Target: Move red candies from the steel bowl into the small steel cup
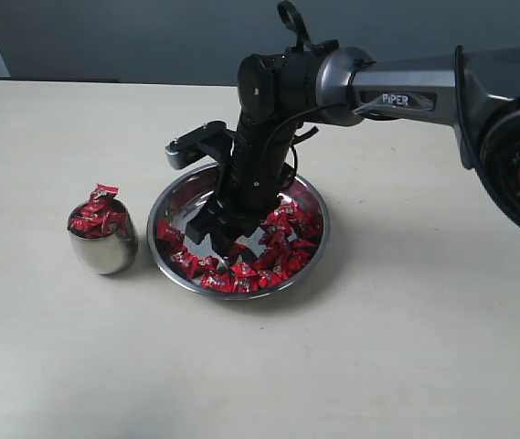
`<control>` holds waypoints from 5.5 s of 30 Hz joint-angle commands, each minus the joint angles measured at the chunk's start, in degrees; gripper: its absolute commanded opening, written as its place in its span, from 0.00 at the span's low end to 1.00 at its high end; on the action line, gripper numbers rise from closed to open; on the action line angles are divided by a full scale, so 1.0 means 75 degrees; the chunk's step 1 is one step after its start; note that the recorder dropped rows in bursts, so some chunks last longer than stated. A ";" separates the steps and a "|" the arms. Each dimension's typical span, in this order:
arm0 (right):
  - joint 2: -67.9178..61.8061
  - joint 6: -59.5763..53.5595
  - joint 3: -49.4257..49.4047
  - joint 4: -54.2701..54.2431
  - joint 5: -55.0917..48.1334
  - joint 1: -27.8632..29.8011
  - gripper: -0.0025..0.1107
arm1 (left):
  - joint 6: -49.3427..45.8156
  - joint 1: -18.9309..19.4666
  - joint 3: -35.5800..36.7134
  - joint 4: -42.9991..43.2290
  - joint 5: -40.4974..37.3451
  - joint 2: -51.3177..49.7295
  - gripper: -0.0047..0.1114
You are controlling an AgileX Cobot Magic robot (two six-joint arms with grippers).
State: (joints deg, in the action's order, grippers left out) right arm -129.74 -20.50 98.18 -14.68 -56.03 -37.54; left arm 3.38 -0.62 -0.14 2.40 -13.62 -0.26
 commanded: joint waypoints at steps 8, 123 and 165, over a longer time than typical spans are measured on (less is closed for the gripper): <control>0.0028 0.0189 0.0034 -0.0256 0.0039 0.0017 0.45 | 0.0017 -0.0013 0.0019 0.0006 -0.0002 0.0035 0.04; -0.0270 0.0106 0.0488 -0.0137 -0.0625 -0.0029 0.45 | 0.0017 -0.0013 0.0019 0.0006 -0.0002 0.0035 0.04; 0.0680 -0.0733 0.0518 -0.1398 0.2325 -0.1307 0.15 | 0.0017 -0.0013 0.0019 0.0006 -0.0002 0.0035 0.04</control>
State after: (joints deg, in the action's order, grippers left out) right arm -125.21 -25.52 102.10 -24.68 -40.22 -47.24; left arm 3.38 -0.62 -0.14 2.40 -13.62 -0.26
